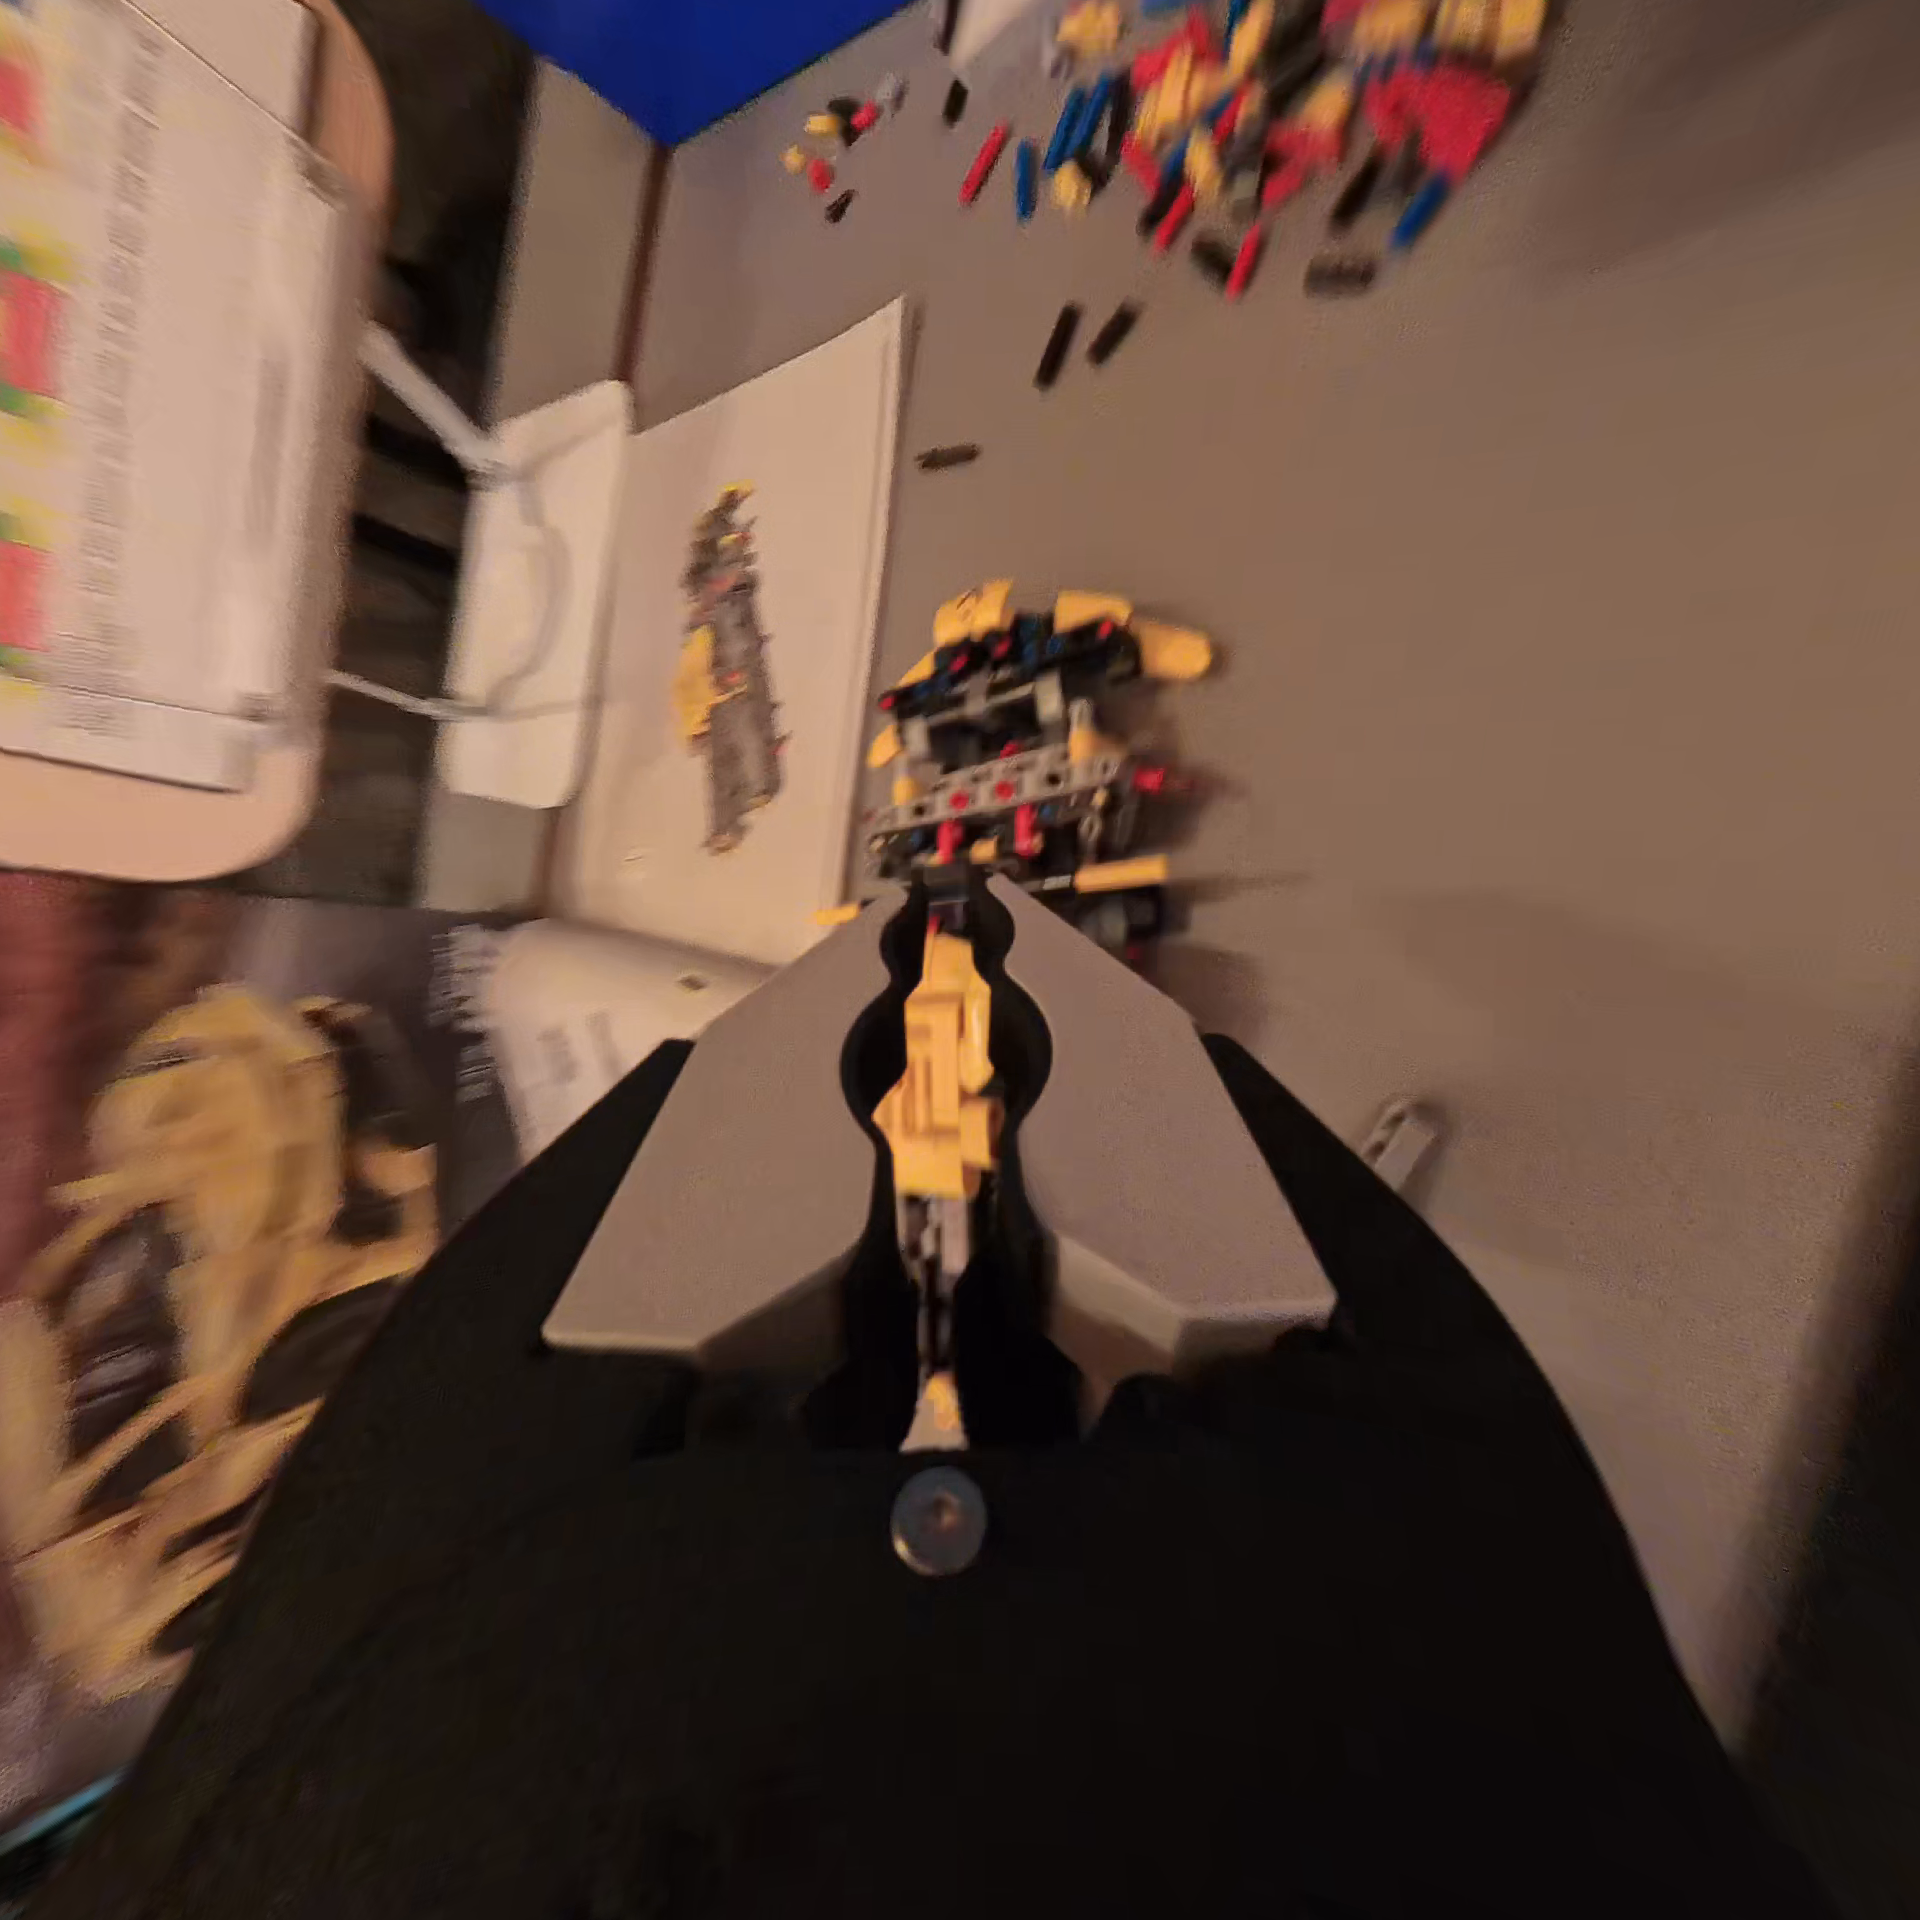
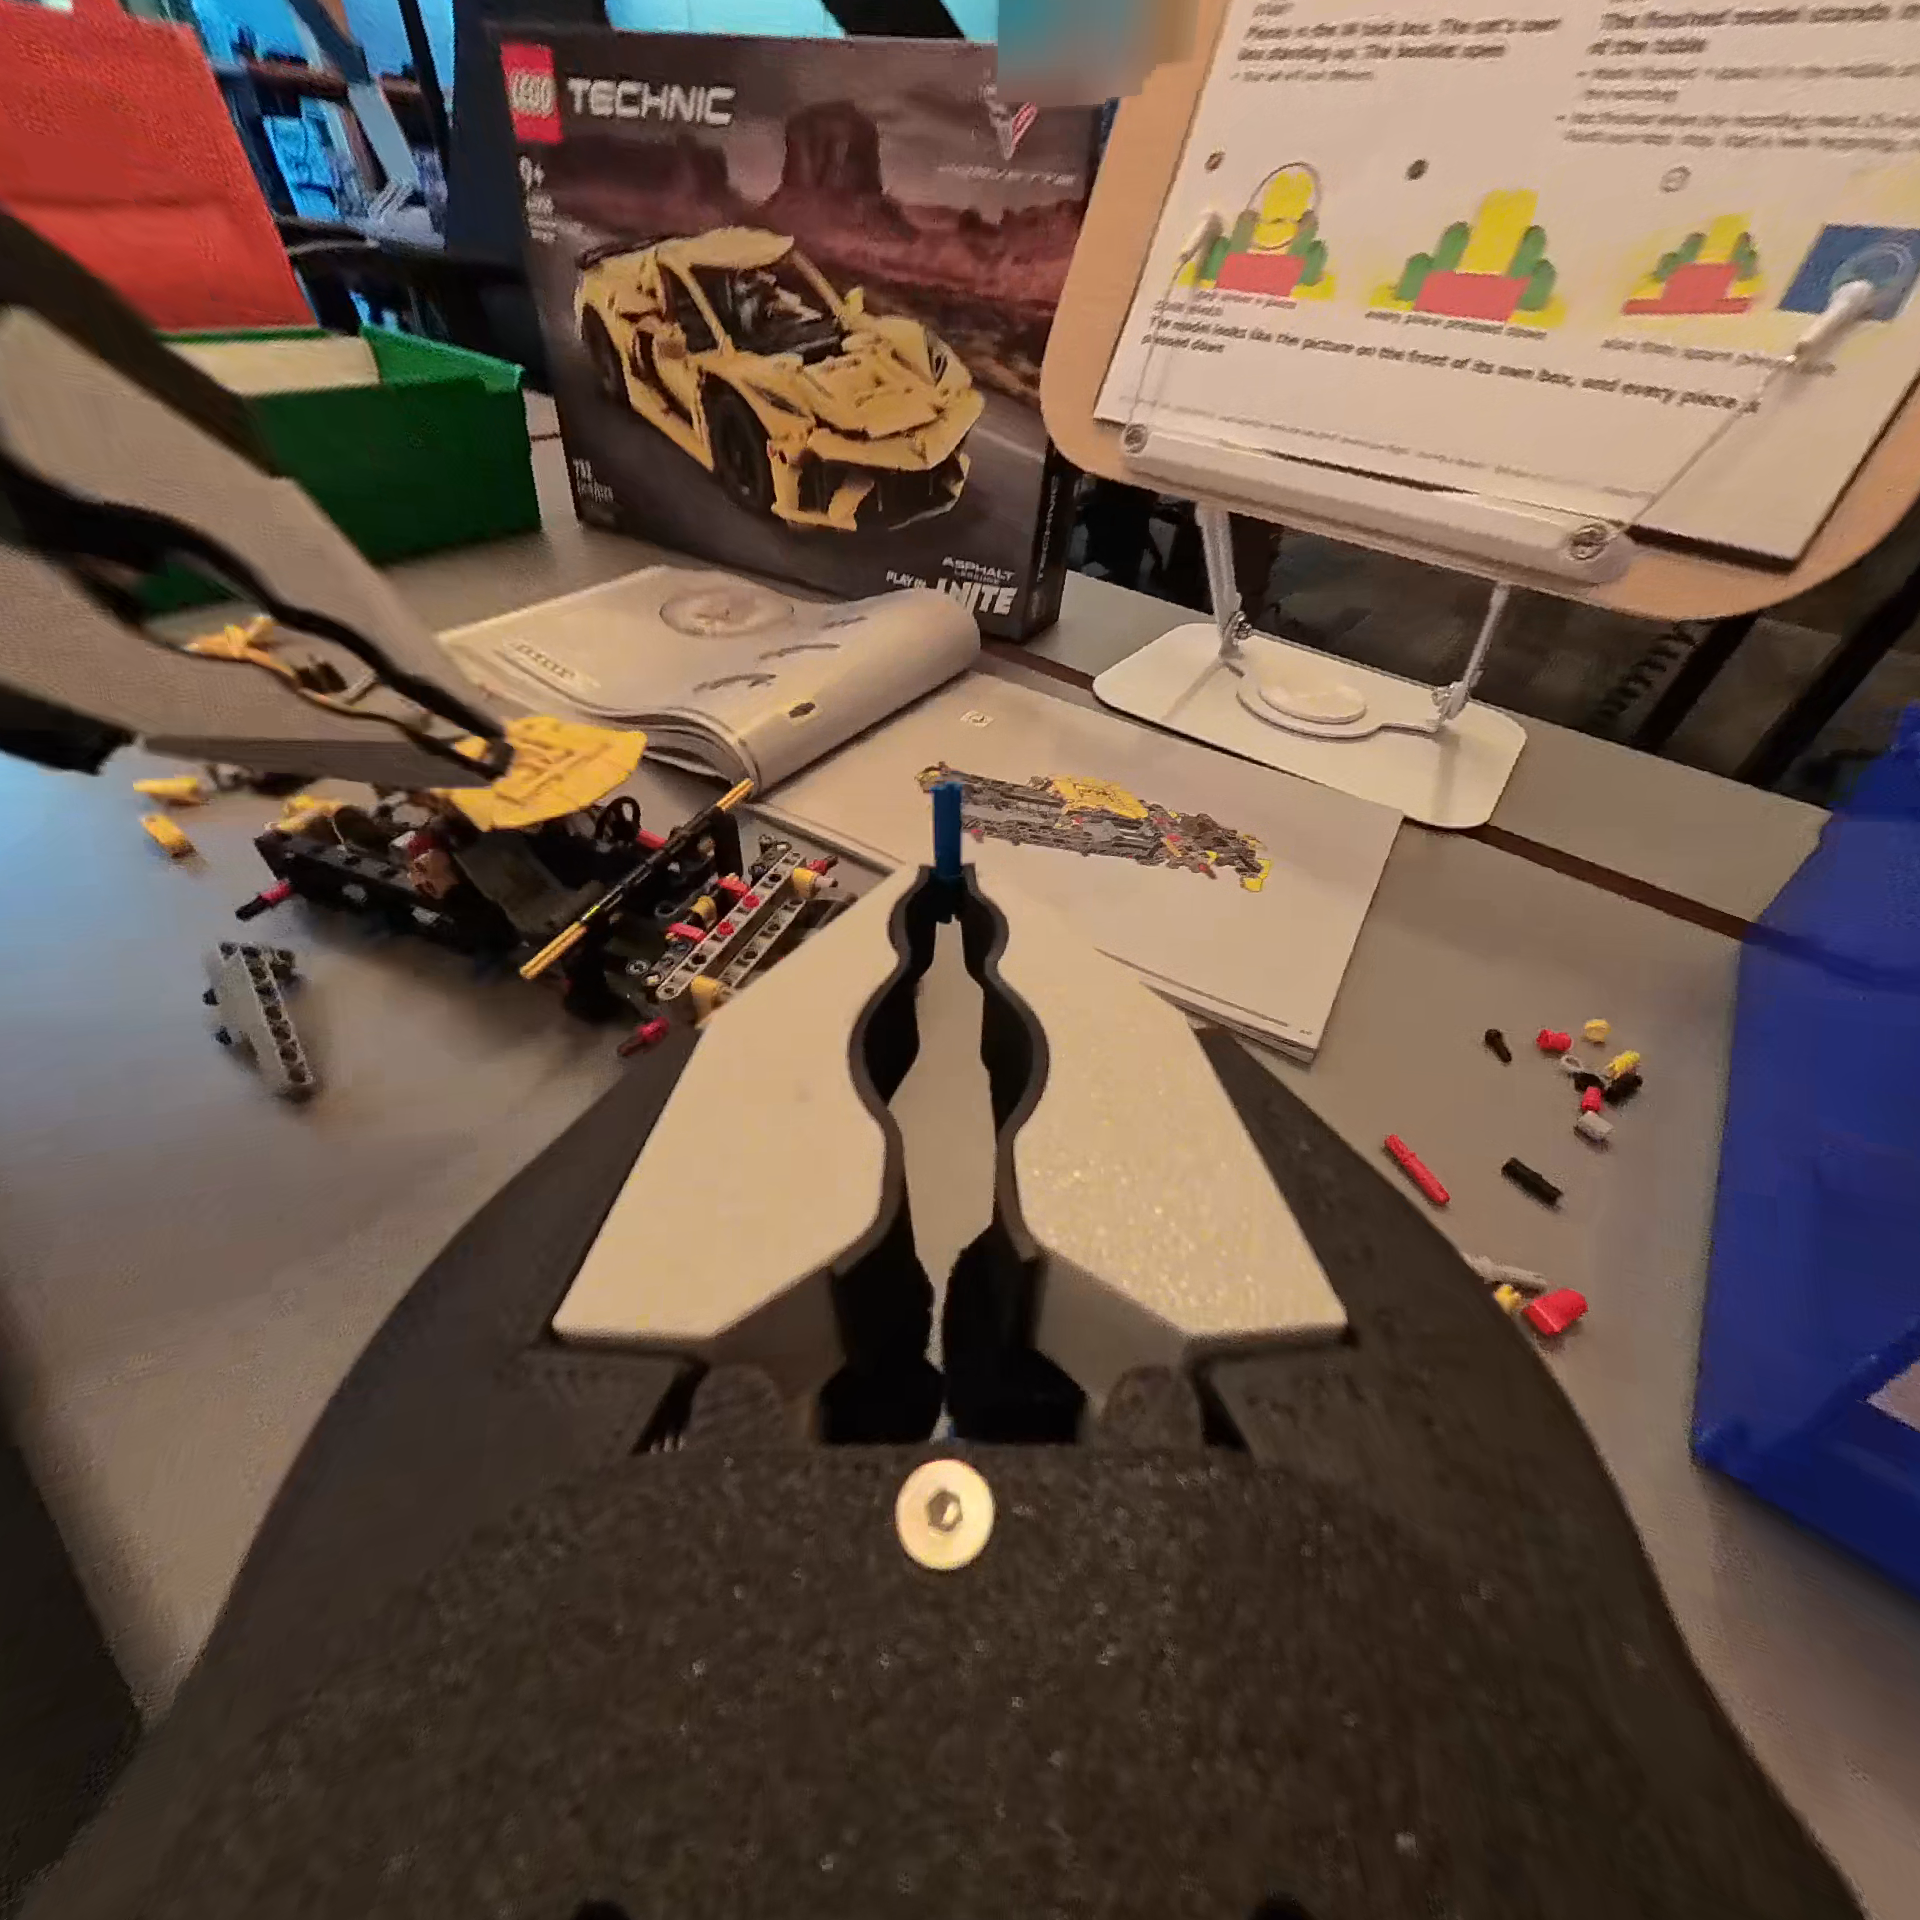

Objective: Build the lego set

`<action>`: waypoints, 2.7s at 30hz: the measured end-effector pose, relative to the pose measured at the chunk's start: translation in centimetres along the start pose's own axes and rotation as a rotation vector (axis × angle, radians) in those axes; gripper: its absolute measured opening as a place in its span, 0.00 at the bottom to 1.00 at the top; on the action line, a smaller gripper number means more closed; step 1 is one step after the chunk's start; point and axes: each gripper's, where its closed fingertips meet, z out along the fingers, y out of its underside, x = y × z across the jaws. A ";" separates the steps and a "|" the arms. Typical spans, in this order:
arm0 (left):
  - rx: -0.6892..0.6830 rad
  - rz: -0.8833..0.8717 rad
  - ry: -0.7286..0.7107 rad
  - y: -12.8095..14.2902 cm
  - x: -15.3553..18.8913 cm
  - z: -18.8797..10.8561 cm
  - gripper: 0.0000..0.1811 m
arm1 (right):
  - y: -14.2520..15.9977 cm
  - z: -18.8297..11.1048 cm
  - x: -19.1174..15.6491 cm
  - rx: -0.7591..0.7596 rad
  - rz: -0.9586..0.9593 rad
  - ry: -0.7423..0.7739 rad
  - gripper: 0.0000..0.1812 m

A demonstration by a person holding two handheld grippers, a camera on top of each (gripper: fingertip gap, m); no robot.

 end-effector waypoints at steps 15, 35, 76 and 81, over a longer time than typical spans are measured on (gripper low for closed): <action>-0.102 0.530 -0.029 2.0 8.8 3.0 0.04 | 1.4 0.7 -0.7 -0.048 0.016 -0.044 0.01; -0.063 0.277 0.217 2.6 10.7 2.4 0.06 | 1.7 1.0 -0.9 -0.064 0.037 -0.072 0.01; -0.462 -1.291 0.283 2.5 10.2 3.3 0.04 | 0.1 0.3 -2.2 -0.007 0.067 -0.158 0.02; -0.469 -1.288 0.296 2.5 10.5 3.0 0.04 | 0.0 0.4 -2.5 -0.006 0.060 -0.165 0.01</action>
